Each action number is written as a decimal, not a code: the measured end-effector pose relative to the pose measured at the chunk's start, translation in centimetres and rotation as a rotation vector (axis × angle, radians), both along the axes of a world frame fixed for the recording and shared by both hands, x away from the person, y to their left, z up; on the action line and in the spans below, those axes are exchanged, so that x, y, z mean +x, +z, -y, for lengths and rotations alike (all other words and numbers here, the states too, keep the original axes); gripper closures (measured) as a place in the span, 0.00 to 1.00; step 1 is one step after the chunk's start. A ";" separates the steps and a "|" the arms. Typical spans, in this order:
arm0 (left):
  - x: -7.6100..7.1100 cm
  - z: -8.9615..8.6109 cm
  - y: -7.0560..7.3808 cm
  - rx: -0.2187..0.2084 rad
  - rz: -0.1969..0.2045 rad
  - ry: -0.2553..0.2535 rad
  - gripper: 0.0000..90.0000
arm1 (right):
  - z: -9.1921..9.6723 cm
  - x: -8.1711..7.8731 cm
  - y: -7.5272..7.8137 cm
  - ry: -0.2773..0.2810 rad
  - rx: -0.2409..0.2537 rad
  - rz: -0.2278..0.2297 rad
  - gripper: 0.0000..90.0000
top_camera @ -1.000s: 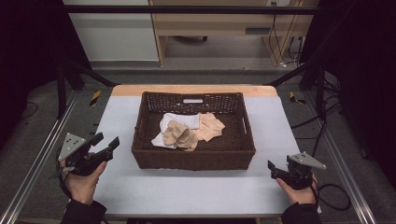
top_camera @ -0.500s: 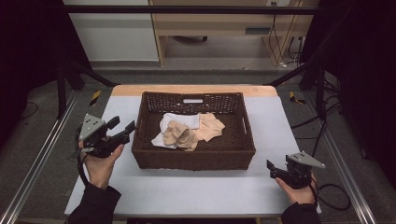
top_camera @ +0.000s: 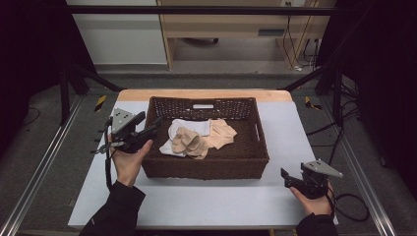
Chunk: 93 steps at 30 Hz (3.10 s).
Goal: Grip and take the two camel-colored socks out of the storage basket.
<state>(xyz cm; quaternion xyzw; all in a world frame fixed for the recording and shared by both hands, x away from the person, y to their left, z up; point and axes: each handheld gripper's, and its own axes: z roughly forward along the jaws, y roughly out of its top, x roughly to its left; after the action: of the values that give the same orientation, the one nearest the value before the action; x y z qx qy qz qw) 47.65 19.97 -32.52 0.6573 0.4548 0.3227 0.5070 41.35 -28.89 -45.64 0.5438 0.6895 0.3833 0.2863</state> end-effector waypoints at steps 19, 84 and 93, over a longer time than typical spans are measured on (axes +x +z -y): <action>5.8 5.1 -1.3 0.065 -0.056 0.005 0.39 | 0.1 0.1 0.0 0.002 0.005 0.002 0.26; 7.8 9.8 -7.5 0.409 -0.347 -0.220 0.97 | 0.0 0.4 -0.3 0.005 -0.008 -0.024 0.32; 7.4 8.2 -5.6 0.224 -0.218 -0.201 0.97 | 0.1 0.4 -0.3 0.008 -0.008 -0.020 0.32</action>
<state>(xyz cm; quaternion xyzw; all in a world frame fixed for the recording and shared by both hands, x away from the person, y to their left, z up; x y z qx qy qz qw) 55.07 11.78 -38.12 0.7828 0.4005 0.2459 0.4079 41.72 -28.97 -45.93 0.5439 0.6959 0.3763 0.2800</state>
